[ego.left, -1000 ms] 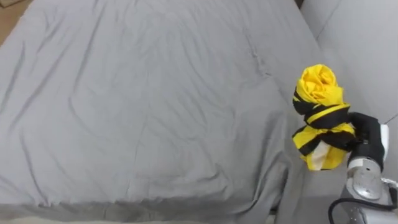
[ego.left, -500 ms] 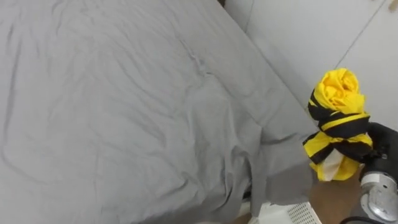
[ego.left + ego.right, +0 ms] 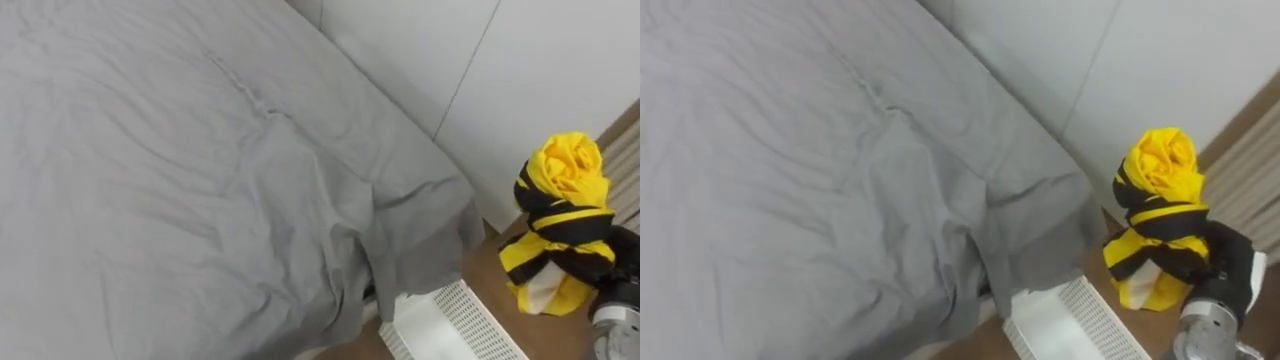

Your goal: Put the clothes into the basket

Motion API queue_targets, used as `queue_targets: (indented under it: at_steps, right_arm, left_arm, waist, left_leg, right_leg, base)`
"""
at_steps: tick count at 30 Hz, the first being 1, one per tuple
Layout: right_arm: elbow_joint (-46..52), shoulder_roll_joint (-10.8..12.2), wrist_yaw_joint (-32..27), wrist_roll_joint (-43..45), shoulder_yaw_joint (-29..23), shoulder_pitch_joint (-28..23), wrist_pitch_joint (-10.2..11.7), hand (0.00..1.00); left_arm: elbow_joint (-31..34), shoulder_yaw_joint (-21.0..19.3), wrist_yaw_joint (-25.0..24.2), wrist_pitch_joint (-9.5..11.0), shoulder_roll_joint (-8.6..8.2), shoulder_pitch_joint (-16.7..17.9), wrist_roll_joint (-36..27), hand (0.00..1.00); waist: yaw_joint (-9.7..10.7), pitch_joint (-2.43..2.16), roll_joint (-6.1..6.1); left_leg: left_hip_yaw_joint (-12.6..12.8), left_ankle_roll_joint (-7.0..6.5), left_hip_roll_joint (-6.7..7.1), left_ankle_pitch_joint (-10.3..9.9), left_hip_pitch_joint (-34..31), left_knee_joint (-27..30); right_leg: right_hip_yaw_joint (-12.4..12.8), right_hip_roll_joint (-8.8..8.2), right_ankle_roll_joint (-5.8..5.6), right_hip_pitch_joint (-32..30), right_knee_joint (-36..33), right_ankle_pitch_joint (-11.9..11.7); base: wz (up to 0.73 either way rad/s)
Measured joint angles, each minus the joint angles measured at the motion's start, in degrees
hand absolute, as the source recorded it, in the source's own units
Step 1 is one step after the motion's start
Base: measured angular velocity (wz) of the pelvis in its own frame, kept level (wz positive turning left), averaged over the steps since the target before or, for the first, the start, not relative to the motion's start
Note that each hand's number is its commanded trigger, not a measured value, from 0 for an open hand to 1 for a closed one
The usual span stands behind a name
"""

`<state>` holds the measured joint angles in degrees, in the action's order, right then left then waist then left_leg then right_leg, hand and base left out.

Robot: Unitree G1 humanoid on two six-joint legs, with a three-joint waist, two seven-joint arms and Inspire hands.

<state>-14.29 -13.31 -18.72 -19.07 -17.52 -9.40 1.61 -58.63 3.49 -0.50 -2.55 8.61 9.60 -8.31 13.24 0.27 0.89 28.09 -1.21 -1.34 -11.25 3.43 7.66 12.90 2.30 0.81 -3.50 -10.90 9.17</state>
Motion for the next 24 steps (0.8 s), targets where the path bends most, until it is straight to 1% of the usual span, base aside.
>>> queue_targets:
  at_steps: [1,2,3,4,5,6,7,8,10,11,12,13,14,17,19,21,24]
  right_arm:
    - [-0.8,0.0,0.0,-0.2,0.0,0.3,0.0,1.0]
    - [-1.8,0.0,0.0,-0.3,0.0,0.8,0.1,1.0]
    - [-2.6,0.0,0.1,-0.3,0.0,1.1,0.1,1.0]
    - [-4.8,0.0,0.1,-0.3,-0.2,2.1,0.1,1.0]
    - [-7.5,-0.1,0.2,-0.6,-0.4,3.6,0.1,1.0]
    - [-8.7,-0.2,0.2,-0.7,-0.5,4.5,0.0,1.0]
    - [-10.5,-0.4,0.2,-0.6,-0.6,5.7,0.0,1.0]
    - [-10.9,-0.4,0.2,-0.6,-0.6,6.1,0.0,1.0]
    - [-12.7,-1.2,0.1,-0.5,-0.8,8.1,0.0,1.0]
    - [-13.6,-1.4,0.1,-0.4,-0.9,8.8,0.0,1.0]
    - [-15.8,-1.7,0.0,-0.4,-1.7,10.1,0.0,1.0]
    - [-18.2,-2.0,-0.5,-0.5,-2.1,11.3,0.0,1.0]
    - [-19.2,-2.3,-0.8,-0.8,-2.1,11.8,0.0,1.0]
    - [-23.1,-5.0,-2.0,-0.7,-2.0,14.8,0.2,1.0]
    - [-24.6,-5.7,-2.9,-0.7,-1.9,16.3,0.4,1.0]
    - [-26.1,-5.9,-4.1,-0.7,-1.9,17.8,1.0,1.0]
    - [-27.8,-5.9,-4.9,-0.8,-1.8,18.9,1.6,1.0]
  left_arm:
    - [0.0,0.0,0.0,0.0,0.03,0.0,0.1,0.0]
    - [0.0,0.2,0.0,0.0,0.13,0.0,0.1,0.0]
    - [0.0,0.4,0.0,0.0,0.18,0.0,0.0,0.0]
    - [0.0,1.2,0.0,0.1,0.32,-0.2,0.0,0.0]
    - [-0.2,1.7,-0.2,0.1,0.32,-0.9,0.0,0.0]
    - [-0.5,2.4,-0.2,0.3,0.27,-1.5,0.0,0.0]
    - [-1.4,3.0,-0.3,0.5,-0.23,-2.8,0.0,0.0]
    - [-1.9,3.4,-0.3,0.5,-0.43,-3.5,0.0,0.0]
    - [-3.4,3.7,-0.8,0.5,-0.9,-5.4,-1.1,0.0]
    - [-3.7,3.7,-1.0,0.5,-0.94,-5.7,-1.1,0.0]
    - [-4.0,3.6,-1.2,0.5,-0.97,-6.2,-1.1,0.0]
    - [-4.0,3.4,-1.2,0.7,-0.93,-6.4,-1.1,0.0]
    - [-4.0,3.4,-1.2,0.9,-0.93,-6.6,-1.1,0.0]
    - [-5.0,3.5,-1.3,1.9,-1.08,-7.9,-1.1,0.0]
    - [-5.5,4.2,-1.2,2.4,-1.02,-8.5,-1.3,0.0]
    - [-5.6,4.9,-1.1,2.7,-1.06,-9.1,-1.8,0.0]
    - [-5.6,5.0,-1.0,3.0,-1.05,-10.0,-3.1,0.0]
  waist:
    - [0.4,-0.01,-0.01]
    - [0.6,0.08,-0.05]
    - [0.7,0.06,-0.11]
    - [1.2,0.03,-0.3]
    - [1.3,0.11,-0.68]
    - [1.4,0.17,-0.93]
    - [1.7,0.21,-1.52]
    - [1.8,0.18,-1.93]
    - [2.6,0.25,-3.52]
    - [2.7,0.21,-3.87]
    - [2.8,0.27,-4.38]
    - [2.7,0.25,-4.56]
    - [2.7,0.26,-4.73]
    - [2.4,0.26,-5.84]
    - [2.4,0.18,-6.45]
    - [2.4,0.26,-6.9]
    - [1.7,0.23,-6.97]
  left_leg:
    - [0.3,0.0,0.03,0.0,-0.5,0.0]
    - [0.5,0.0,0.08,0.0,-1.0,0.0]
    - [0.9,-0.01,0.08,0.0,-1.2,0.0]
    - [1.6,-0.04,0.07,0.0,-2.0,0.1]
    - [1.8,-0.4,0.05,-0.3,-2.9,0.1]
    - [1.9,-0.55,0.04,-0.5,-3.3,0.2]
    - [2.6,-0.8,0.05,-0.7,-4.1,0.2]
    - [2.9,-0.91,0.04,-0.9,-4.6,0.3]
    - [3.4,-1.28,0.01,-1.4,-7.4,1.5]
    - [3.4,-1.37,0.02,-1.5,-8.2,1.7]
    - [3.4,-1.43,0.05,-1.5,-9.1,1.9]
    - [3.4,-1.43,0.13,-1.5,-9.9,2.1]
    - [3.4,-1.46,0.14,-1.5,-10.4,2.3]
    - [3.9,-1.65,0.16,-1.4,-13.0,3.3]
    - [3.7,-1.77,0.05,-1.3,-14.1,3.8]
    - [3.6,-1.95,0.06,-1.0,-15.1,3.8]
    - [3.6,-2.03,0.24,-0.7,-16.5,3.8]
  right_leg:
    - [0.6,0.11,-0.15,-0.8,-0.4,-0.1]
    - [1.3,0.24,-0.28,-1.9,-1.0,-0.2]
    - [1.4,0.26,-0.38,-2.3,-1.0,-0.3]
    - [2.0,0.37,-0.58,-3.3,-1.1,-0.6]
    - [3.0,0.68,-0.76,-4.6,-1.6,-0.8]
    - [3.4,0.87,-0.82,-5.5,-2.2,-0.7]
    - [4.2,1.14,-1.04,-7.0,-3.2,-0.7]
    - [4.4,1.2,-1.13,-7.8,-3.6,-0.8]
    - [5.8,1.49,-1.6,-11.2,-5.2,-0.9]
    - [6.1,1.55,-1.74,-11.7,-5.6,-1.0]
    - [6.6,1.69,-1.89,-13.0,-6.3,-1.1]
    - [7.1,1.89,-1.92,-14.3,-7.2,-1.1]
    - [7.2,1.91,-1.94,-14.8,-7.3,-1.1]
    - [7.4,1.94,-2.06,-17.9,-8.6,-1.1]
    - [7.2,1.94,-2.07,-18.9,-8.9,-1.1]
    - [7.0,1.9,-2.05,-19.9,-9.1,-1.3]
    - [7.0,1.89,-2.04,-21.9,-10.2,-1.3]
  base:
    - [-0.31]
    - [-0.27]
    - [-0.28]
    - [-0.31]
    - [-0.32]
    - [-0.38]
    - [-0.32]
    - [-0.35]
    - [-0.32]
    - [-0.3]
    - [-0.27]
    - [-0.21]
    - [-0.12]
    - [-0.07]
    - [0.02]
    - [0.06]
    - [0.01]
